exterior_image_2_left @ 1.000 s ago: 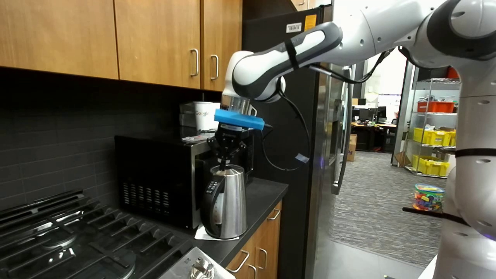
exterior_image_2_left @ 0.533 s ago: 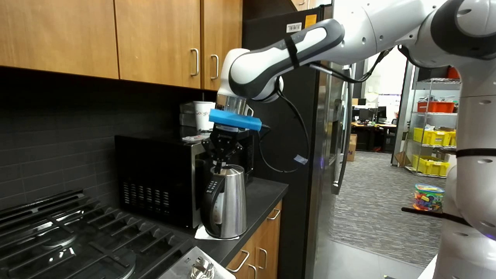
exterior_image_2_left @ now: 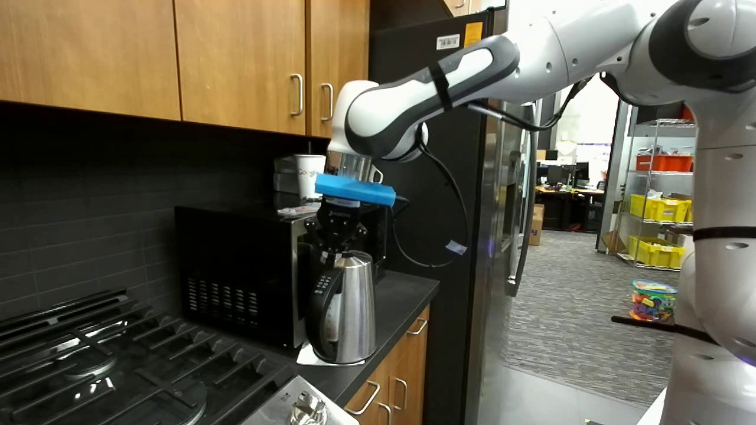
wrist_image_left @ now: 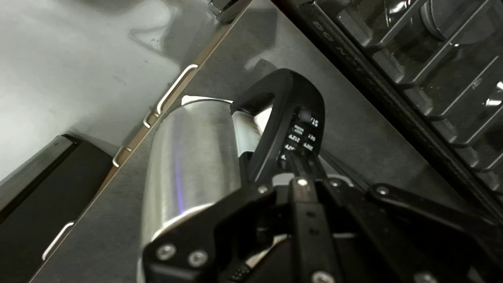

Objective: Press a button on the kettle.

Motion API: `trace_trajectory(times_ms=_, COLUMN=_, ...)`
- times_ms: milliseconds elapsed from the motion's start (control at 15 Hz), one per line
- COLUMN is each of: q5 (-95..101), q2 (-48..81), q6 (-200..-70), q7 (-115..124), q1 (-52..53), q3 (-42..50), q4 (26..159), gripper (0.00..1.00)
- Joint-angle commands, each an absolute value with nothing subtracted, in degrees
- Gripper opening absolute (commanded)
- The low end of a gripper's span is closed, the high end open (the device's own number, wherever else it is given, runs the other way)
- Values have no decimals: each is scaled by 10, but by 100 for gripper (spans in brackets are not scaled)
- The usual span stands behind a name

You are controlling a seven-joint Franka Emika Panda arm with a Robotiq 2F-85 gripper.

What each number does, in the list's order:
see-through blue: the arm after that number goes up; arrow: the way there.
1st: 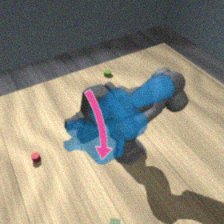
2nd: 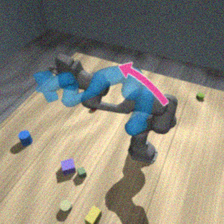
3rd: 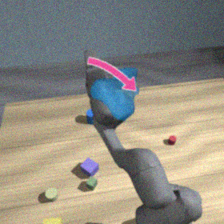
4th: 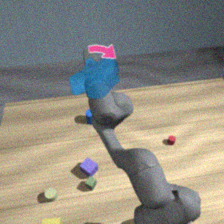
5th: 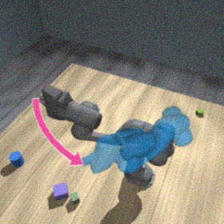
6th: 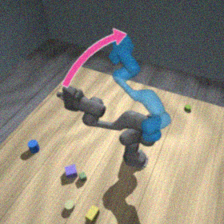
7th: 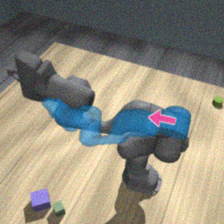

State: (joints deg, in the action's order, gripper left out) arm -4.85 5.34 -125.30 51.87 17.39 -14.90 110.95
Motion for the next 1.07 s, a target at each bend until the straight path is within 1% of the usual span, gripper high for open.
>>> trace_trajectory(times_ms=0, q5=-51, q2=82, q6=-1261, q7=512, q1=180, q3=-152, q4=1088, gripper=0)
trace_trajectory(times_ms=1000, q5=-53, q2=78, q6=-1263, q7=510, q1=181, q3=-146, q4=1096, gripper=0)
